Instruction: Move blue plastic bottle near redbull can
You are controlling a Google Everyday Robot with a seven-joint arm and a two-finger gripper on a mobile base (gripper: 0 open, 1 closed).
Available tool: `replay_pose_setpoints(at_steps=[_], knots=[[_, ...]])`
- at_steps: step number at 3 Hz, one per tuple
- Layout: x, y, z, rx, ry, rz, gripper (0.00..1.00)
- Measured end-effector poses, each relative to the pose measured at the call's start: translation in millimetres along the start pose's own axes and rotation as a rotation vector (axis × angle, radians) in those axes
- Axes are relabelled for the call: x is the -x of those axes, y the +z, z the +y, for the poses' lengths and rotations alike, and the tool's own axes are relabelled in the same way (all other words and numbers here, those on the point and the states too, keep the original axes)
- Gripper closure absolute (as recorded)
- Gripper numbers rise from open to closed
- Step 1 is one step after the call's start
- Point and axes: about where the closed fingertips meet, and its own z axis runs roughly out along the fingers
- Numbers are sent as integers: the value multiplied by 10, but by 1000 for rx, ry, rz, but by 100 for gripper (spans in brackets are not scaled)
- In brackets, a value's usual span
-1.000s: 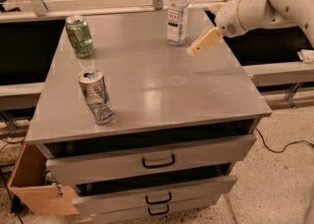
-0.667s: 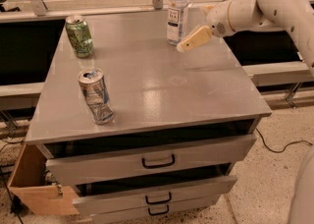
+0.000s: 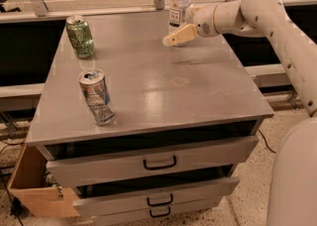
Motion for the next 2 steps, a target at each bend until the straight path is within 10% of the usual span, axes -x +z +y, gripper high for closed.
replay_pose_setpoints(at_steps=[2], knots=[[132,160,-199,-35,84,-99,39]])
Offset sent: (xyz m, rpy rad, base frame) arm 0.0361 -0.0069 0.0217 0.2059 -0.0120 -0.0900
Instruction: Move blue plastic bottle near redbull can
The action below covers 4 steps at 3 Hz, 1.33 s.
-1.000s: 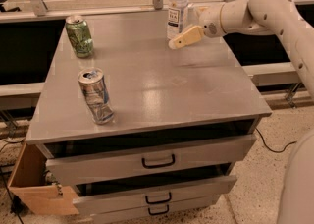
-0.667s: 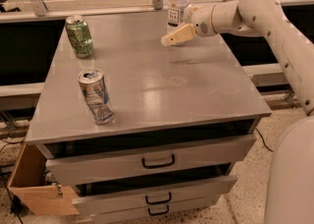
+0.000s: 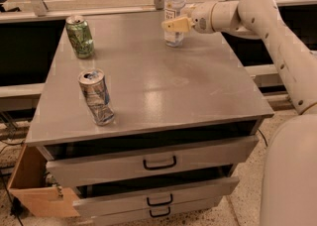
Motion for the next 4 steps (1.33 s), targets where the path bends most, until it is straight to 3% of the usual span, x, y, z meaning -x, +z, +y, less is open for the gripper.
replay_pose_setpoints(at_steps=[1,2,3,4], knots=[[110,-84,-79,-11,40,-67,64],[348,-346,-89,-30,39,-103,87],[360,-336,-76,-27,38,-104,100],[358,-326,-62,-22,40,-106,100]])
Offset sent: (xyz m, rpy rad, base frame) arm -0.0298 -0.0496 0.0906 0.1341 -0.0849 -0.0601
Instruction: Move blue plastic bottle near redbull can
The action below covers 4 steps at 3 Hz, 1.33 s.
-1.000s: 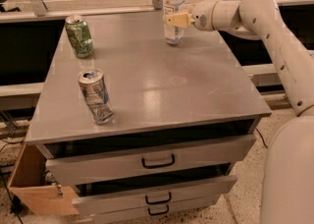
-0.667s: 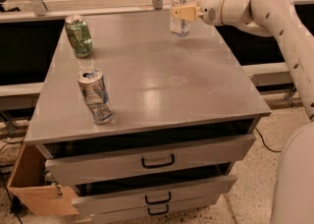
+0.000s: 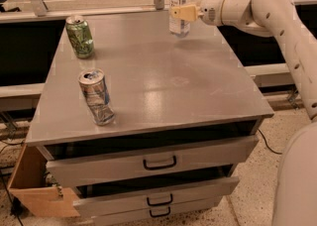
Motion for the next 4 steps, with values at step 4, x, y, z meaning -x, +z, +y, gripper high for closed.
replay_pose_setpoints(at_steps=[4], knots=[[26,-712,1639,294,70,-54,100]])
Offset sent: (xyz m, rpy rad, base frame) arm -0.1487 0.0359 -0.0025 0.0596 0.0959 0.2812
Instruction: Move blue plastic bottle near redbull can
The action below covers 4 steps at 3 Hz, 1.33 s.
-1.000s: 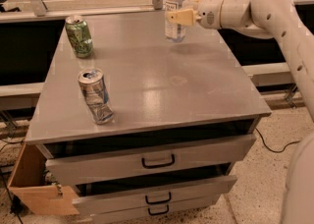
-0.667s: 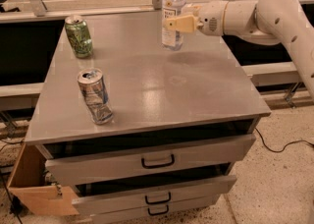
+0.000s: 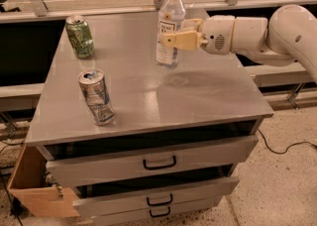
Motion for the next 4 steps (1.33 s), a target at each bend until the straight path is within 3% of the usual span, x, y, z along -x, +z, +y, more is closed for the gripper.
replay_pose_setpoints(at_steps=[1,2,4], knots=[[-178,4,454,103,11,26,100],[-294,12,710,179,8,37,100],[-445,162,1074,292,-16,-26,100]])
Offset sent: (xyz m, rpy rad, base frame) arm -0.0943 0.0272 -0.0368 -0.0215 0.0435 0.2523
